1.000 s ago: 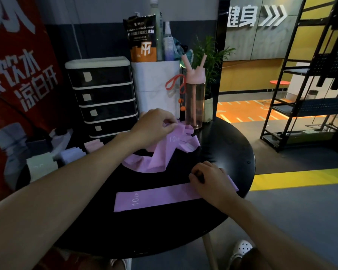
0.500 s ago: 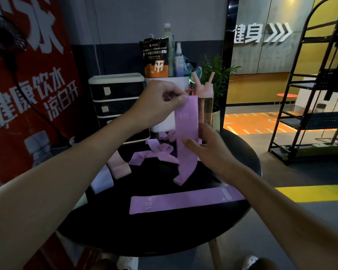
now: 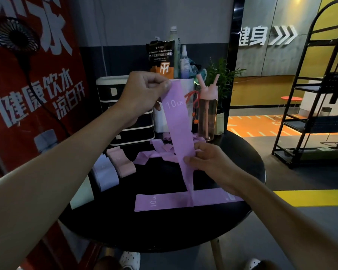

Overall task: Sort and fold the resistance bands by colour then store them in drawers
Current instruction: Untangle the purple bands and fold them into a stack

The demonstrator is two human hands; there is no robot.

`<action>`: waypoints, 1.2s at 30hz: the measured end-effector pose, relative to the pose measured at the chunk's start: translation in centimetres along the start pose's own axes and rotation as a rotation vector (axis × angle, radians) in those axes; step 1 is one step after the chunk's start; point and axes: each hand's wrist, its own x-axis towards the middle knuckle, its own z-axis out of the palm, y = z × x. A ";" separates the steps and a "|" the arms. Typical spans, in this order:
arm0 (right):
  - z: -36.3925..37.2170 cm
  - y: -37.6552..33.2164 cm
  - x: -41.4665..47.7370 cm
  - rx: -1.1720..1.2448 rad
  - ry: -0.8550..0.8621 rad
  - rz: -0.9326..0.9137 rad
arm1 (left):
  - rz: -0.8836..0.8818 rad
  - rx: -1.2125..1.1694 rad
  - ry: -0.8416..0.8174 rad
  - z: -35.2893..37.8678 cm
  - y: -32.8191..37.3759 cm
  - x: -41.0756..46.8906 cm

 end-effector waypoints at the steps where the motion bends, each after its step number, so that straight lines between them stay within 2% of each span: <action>1: -0.1 0.3 -0.2 0.000 -0.037 0.017 | -0.016 -0.017 0.008 -0.1 -0.2 -0.1; 9: -2.0 2.7 -1.6 -0.131 -0.164 0.158 | -0.135 -0.158 0.118 -1.3 -2.4 -1.2; 12: -3.3 3.5 -2.5 -0.240 -0.105 0.157 | -0.211 -0.186 0.199 -1.7 -3.9 -2.4; 16: -5.3 4.2 -4.1 -0.199 -0.067 0.115 | -0.262 -0.240 0.271 -2.2 -6.3 -5.0; 20: -6.9 5.0 -4.8 -0.126 0.071 0.136 | -0.307 -0.215 0.312 -2.2 -8.1 -8.3; 25: -7.9 6.0 -5.1 0.052 0.250 0.206 | -0.391 -0.142 0.249 -1.5 -9.7 -13.1; 27: -8.2 6.8 -5.0 0.034 0.327 0.225 | -0.384 -0.069 0.213 -1.3 -10.5 -14.7; 31: -8.6 8.5 -4.6 -0.156 0.398 0.223 | -0.357 0.129 0.169 -0.8 -12.0 -17.4; 36: -8.8 10.4 -4.0 -0.450 0.422 0.158 | -0.369 0.267 0.076 -0.1 -13.2 -19.0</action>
